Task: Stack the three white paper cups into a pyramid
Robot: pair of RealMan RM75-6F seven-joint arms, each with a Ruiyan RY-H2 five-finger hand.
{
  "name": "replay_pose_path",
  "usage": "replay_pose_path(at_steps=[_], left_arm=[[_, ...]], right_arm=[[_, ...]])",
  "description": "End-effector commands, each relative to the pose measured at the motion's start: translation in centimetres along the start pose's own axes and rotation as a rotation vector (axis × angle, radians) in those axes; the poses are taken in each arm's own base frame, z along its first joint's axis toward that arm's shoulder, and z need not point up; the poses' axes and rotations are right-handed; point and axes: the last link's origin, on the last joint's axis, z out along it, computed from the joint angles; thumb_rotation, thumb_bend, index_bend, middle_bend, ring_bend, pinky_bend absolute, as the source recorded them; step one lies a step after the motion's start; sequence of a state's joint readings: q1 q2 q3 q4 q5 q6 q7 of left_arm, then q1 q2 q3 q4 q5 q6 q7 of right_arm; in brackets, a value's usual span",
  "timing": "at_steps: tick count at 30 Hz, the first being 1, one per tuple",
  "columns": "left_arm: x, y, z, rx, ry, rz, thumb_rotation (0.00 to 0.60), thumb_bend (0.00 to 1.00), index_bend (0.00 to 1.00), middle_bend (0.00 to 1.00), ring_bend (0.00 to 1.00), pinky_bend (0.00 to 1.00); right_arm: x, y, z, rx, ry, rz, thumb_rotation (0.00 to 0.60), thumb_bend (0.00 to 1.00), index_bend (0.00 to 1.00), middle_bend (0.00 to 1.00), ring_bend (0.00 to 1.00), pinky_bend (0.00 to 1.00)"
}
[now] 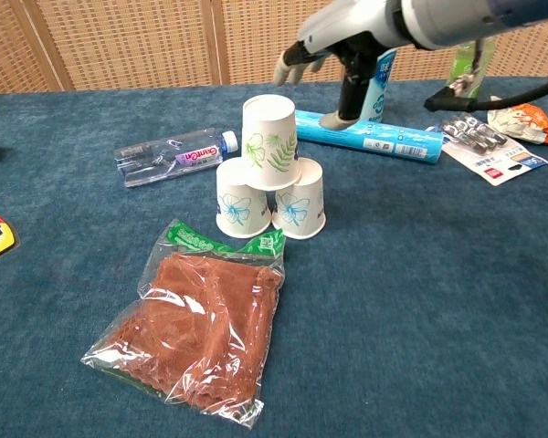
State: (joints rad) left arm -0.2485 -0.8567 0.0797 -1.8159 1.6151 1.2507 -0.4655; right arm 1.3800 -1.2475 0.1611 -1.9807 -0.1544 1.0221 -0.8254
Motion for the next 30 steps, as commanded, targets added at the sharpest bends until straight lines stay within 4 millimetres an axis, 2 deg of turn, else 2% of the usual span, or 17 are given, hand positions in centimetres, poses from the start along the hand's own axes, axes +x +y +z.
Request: replay_pose_path(at_steps=[1, 6, 11, 17, 23, 30], left_arm=[[0.0, 0.0, -0.2, -0.001, 0.003, -0.001, 0.6, 0.49, 0.0, 0.0, 0.0, 0.1], [0.0, 0.1, -0.5, -0.004, 0.005, 0.003, 0.6, 0.49, 0.0, 0.0, 0.0, 0.1], [0.2, 0.1, -1.2, 0.01, 0.018, 0.013, 0.6, 0.49, 0.0, 0.0, 0.0, 0.09], [0.0, 0.2, -2.6, 0.023, 0.039, 0.018, 0.6, 0.49, 0.0, 0.0, 0.0, 0.06], [-0.7, 0.2, -4.6, 0.034, 0.061, 0.014, 0.6, 0.49, 0.0, 0.0, 0.0, 0.04], [-1.9, -0.2, -6.9, 0.065, 0.06, -0.01, 0.6, 0.49, 0.0, 0.0, 0.0, 0.01]], right_arm=[[0.0, 0.8, -0.3, -0.013, 0.002, 0.007, 0.6, 0.51, 0.0, 0.01, 0.0, 0.31], [0.2, 2.6, -1.1, -0.041, 0.035, 0.033, 0.6, 0.55, 0.0, 0.01, 0.0, 0.28], [0.0, 5.3, -2.7, -0.082, 0.13, 0.063, 0.6, 0.56, 0.0, 0.03, 0.0, 0.28], [-0.9, 8.4, -4.8, -0.099, 0.272, 0.122, 0.6, 0.56, 0.08, 0.06, 0.0, 0.28], [-3.3, 11.6, -7.7, -0.103, 0.373, 0.15, 0.6, 0.54, 0.1, 0.08, 0.0, 0.28], [-7.5, 15.2, -11.8, -0.148, 0.424, 0.175, 0.6, 0.52, 0.11, 0.1, 0.0, 0.27]])
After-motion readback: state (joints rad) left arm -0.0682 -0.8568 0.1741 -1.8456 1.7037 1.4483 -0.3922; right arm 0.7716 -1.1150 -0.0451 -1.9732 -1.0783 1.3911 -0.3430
